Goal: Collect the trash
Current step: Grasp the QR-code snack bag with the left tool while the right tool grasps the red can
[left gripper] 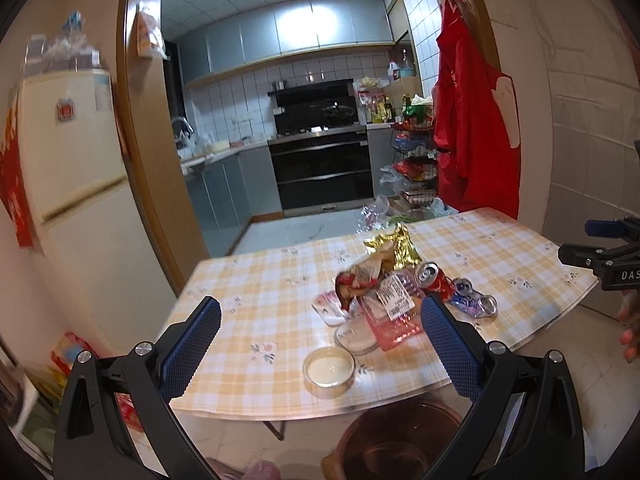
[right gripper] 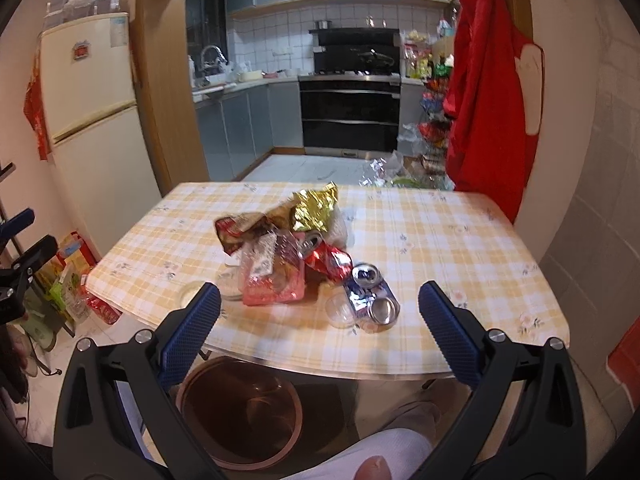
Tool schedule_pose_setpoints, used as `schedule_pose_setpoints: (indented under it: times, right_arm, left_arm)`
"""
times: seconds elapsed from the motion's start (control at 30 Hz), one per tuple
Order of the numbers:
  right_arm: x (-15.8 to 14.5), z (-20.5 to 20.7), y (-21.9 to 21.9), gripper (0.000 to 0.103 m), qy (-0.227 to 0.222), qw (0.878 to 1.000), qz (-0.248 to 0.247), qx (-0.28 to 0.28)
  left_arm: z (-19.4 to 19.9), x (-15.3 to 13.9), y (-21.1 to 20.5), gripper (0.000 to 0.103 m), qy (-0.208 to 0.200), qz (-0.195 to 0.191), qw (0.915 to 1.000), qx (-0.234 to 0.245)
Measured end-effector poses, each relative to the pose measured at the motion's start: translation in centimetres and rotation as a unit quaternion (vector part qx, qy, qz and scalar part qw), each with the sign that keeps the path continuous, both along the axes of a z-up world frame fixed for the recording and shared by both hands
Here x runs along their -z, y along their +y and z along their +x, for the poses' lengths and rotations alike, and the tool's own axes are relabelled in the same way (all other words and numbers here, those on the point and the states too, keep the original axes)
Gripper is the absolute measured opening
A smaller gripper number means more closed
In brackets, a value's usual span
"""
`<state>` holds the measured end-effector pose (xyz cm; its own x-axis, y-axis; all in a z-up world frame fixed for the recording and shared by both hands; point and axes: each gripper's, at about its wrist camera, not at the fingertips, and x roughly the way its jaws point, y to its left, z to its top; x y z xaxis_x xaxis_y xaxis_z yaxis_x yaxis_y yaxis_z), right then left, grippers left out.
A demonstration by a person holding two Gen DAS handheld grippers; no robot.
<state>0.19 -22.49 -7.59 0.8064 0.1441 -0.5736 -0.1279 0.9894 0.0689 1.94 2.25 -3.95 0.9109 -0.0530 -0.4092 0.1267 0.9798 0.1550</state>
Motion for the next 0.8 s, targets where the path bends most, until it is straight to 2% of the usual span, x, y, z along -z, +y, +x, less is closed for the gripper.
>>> schedule_pose_setpoints:
  times: [0.07, 0.3, 0.47, 0.6, 0.8]
  right_arm:
    - [1.5, 0.6, -0.2, 0.098, 0.01, 1.0, 0.002, 0.002]
    - [7.4, 3.5, -0.1, 0.098, 0.076, 0.997, -0.003, -0.007]
    - [11.0, 5.3, -0.1, 0.097, 0.116, 0.992, -0.037, 0.013]
    - [12.6, 6.5, -1.0, 0.097, 0.125, 0.992, -0.025, 0.006]
    - [14.3, 8.1, -1.3, 0.097, 0.142, 0.988, -0.047, -0.039]
  left_arm:
    - [0.9, 2.0, 0.7, 0.098, 0.01, -0.002, 0.9999, -0.005]
    - [4.6, 8.7, 2.6, 0.098, 0.096, -0.005, 0.9949, -0.029]
    - [7.1, 11.6, 3.8, 0.097, 0.128, -0.017, 0.9906, -0.046]
    - [8.8, 13.3, 4.0, 0.082, 0.156, -0.025, 0.9864, -0.045]
    - [11.0, 15.4, 4.1, 0.076, 0.188, -0.035, 0.9808, -0.037]
